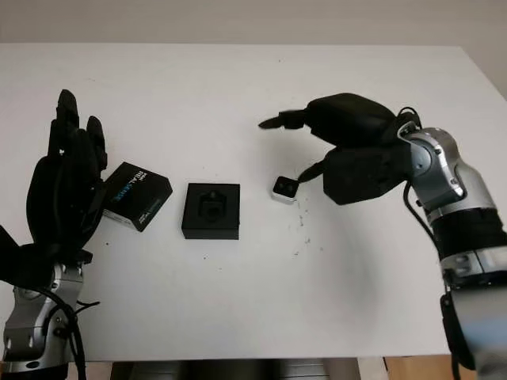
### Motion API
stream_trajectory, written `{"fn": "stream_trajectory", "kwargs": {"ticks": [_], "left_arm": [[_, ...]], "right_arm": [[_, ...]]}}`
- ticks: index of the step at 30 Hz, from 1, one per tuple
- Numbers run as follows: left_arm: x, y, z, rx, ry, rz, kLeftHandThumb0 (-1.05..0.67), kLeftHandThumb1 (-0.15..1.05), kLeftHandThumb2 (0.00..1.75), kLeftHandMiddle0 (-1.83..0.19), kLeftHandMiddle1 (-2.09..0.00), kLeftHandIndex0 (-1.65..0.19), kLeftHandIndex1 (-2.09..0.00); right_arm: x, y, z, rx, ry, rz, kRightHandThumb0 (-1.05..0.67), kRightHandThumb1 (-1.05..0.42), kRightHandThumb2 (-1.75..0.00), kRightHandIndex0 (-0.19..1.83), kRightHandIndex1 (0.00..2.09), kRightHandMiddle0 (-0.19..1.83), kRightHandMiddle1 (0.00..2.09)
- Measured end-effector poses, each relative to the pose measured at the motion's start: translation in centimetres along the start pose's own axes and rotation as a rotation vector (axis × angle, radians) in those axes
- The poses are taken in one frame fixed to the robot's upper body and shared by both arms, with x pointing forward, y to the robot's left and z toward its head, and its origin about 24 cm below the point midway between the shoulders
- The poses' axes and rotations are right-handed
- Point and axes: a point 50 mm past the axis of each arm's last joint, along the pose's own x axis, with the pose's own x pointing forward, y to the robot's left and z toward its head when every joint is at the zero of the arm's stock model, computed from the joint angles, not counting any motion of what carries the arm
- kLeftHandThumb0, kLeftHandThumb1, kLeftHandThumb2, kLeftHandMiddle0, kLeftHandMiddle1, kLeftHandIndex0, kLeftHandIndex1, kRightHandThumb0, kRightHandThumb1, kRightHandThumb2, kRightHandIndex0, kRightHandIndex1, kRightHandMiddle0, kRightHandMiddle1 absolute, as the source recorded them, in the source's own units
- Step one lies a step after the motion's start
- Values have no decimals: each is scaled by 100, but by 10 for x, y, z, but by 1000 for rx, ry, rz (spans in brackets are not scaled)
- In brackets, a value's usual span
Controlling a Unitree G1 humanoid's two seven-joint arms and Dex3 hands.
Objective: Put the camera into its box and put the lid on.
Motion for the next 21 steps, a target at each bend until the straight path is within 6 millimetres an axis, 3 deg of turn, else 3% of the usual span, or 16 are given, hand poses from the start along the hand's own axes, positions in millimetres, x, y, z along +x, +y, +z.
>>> {"fn": "stream_trajectory", "kwargs": {"ticks": [3, 8, 14, 21], "left_arm": [[0, 0, 0, -3, 6, 1, -70, 105, 60, 19, 0, 19, 0], [0, 0, -1, -6, 10, 0, -70, 105, 60, 19, 0, 19, 0], [0, 0, -1, -6, 10, -1, -70, 105, 61, 19, 0, 19, 0], [0, 0, -1, -7, 10, -5, -70, 105, 61, 19, 0, 19, 0]], "right_arm": [[0, 1, 0, -100, -12, 36, -18, -75, -5, 49, 11, 45, 9], [-3, 6, -3, -178, -29, 47, -10, -90, -9, 52, 10, 47, 7], [-5, 8, -6, -174, -36, 60, -23, -86, -5, 47, 6, 42, 4], [-6, 12, -6, -166, -51, 80, -25, -85, -5, 48, 7, 45, 6]]}}
